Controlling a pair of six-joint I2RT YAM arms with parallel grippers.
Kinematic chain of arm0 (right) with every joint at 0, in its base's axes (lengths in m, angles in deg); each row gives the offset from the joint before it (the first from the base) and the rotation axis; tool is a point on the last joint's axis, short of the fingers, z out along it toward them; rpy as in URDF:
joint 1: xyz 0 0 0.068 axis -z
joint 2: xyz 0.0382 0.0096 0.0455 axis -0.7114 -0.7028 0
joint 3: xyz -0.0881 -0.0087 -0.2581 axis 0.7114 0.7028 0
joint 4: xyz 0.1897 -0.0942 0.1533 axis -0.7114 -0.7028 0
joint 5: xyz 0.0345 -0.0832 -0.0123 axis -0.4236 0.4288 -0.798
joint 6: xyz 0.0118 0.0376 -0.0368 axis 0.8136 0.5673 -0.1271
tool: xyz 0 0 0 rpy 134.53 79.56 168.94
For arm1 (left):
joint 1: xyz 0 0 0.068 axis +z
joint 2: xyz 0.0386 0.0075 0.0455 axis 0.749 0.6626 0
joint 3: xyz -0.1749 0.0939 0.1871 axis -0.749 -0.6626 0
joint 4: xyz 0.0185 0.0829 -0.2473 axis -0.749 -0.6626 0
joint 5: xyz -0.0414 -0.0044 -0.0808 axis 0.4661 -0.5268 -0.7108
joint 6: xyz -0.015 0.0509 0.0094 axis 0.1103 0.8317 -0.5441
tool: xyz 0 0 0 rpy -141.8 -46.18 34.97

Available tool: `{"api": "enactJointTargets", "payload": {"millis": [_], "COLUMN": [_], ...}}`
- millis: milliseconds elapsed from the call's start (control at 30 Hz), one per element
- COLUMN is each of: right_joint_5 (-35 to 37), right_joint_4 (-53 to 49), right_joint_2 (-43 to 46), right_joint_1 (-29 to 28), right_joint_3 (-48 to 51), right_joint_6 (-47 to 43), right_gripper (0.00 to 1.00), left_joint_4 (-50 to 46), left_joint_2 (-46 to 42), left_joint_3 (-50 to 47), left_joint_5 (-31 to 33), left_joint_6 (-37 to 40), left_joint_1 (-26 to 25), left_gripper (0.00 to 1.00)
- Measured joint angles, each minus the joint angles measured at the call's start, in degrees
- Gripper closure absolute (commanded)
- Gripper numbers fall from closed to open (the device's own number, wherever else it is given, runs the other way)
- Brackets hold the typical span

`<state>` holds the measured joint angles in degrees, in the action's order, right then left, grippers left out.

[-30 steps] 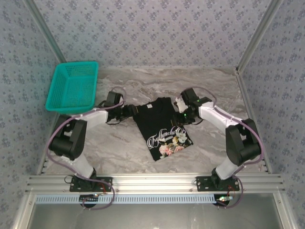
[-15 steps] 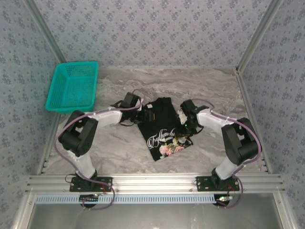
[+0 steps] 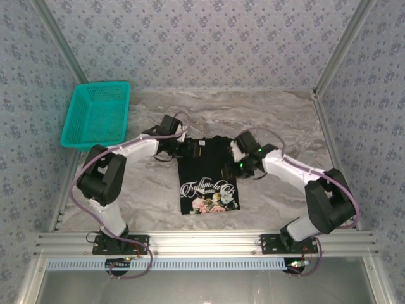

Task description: Fold the inside-out t-shirt

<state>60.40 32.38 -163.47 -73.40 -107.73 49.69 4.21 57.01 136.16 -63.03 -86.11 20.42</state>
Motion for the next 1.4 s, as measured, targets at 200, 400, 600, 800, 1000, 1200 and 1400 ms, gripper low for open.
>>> {"api": "enactJointTargets", "payload": {"millis": [200, 400, 600, 800, 1000, 1200, 1400], "right_joint_5": [0.31, -1.92, -4.94, -7.13, -9.22, -12.02, -15.06], "right_joint_4": [5.53, 6.6, 6.82, 6.84, 7.72, 9.25, 10.97], "right_joint_2": [-10.75, -23.54, -30.49, -32.98, -33.86, -34.6, -35.56], "right_joint_1": [10.01, 11.85, 11.8, 11.58, 10.97, 10.23, 9.66], "right_joint_3": [-11.82, -21.66, -26.73, -27.85, -28.55, -28.55, -28.55], "right_joint_6": [-3.1, -6.19, -7.65, -8.17, -8.11, -7.34, -5.7], "right_gripper": [0.3, 0.26, 0.26, 0.29, 0.34, 0.37, 0.42], "left_joint_4": [1.62, 2.29, 2.73, 4.52, 7.21, 9.22, 10.97], "left_joint_2": [-1.99, 3.69, 9.42, 10.97, 12.37, 13.51, 14.27], "left_joint_3": [0.74, 2.82, 4.55, 4.66, 4.83, 4.87, 4.48], "left_joint_5": [1.18, -0.85, -5.9, -9.62, -11.85, -13.38, -14.45], "left_joint_6": [-2.27, -2.67, -1.88, -1.05, -0.57, -0.42, -0.24], "left_joint_1": [7.02, 12.83, 12.2, 11.91, 11.02, 10.93, 10.56], "left_gripper": [0.24, 0.18, 0.16, 0.18, 0.28, 0.4, 0.5]}}
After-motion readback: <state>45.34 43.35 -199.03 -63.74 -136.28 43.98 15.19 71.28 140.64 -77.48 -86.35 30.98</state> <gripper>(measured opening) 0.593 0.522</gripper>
